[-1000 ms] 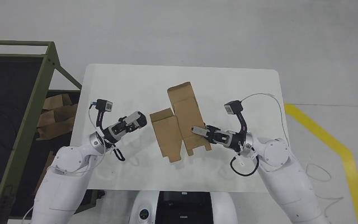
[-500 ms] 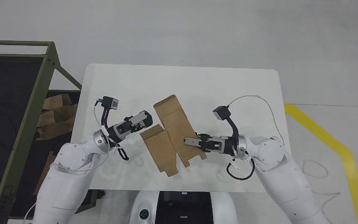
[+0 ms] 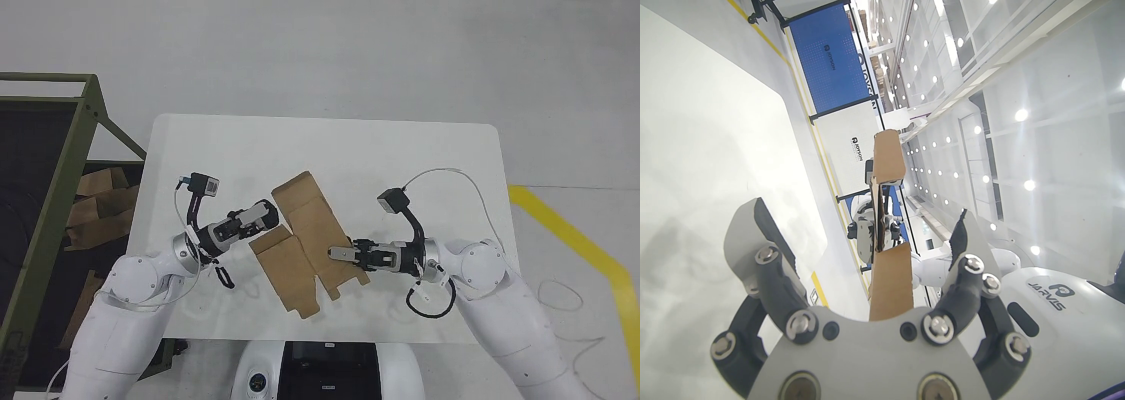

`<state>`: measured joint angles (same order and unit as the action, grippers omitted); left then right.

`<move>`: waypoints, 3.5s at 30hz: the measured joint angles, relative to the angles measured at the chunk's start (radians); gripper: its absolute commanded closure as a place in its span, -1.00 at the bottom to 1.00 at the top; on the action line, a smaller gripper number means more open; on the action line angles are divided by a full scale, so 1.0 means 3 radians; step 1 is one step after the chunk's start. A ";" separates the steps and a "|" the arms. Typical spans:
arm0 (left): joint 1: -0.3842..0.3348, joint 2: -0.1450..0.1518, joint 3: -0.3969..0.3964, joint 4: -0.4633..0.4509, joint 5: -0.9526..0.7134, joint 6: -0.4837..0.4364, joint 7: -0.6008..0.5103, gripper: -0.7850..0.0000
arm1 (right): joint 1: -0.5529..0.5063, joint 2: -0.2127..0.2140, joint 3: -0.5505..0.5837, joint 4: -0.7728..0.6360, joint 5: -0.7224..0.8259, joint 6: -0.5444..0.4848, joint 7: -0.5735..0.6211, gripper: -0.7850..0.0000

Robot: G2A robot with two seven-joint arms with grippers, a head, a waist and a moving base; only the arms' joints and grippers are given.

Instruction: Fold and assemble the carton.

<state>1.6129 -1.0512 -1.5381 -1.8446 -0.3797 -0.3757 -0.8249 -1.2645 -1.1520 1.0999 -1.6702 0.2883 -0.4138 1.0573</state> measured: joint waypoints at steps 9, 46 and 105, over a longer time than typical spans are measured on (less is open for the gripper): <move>-0.0028 -0.0016 0.0112 -0.0027 0.0073 0.0076 0.0169 -1.00 | -0.0019 0.0001 -0.0042 -0.0037 -0.0091 0.0077 -0.0104 1.00; -0.0097 -0.0027 0.0286 0.0030 0.0188 0.0049 0.0214 1.00 | 0.0026 0.0051 -0.0148 -0.0080 -0.0234 0.0057 -0.0119 -0.13; -0.0054 -0.0166 0.0073 0.0011 -0.0449 0.0029 0.1853 1.00 | -0.0338 0.0093 0.0092 -0.0354 -0.0333 -0.0109 -0.1017 -1.00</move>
<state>1.5965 -1.1009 -1.5163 -1.8412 -0.5144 -0.3671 -0.2691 -1.3659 -1.1242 1.1275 -1.7764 0.1884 -0.4464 0.7522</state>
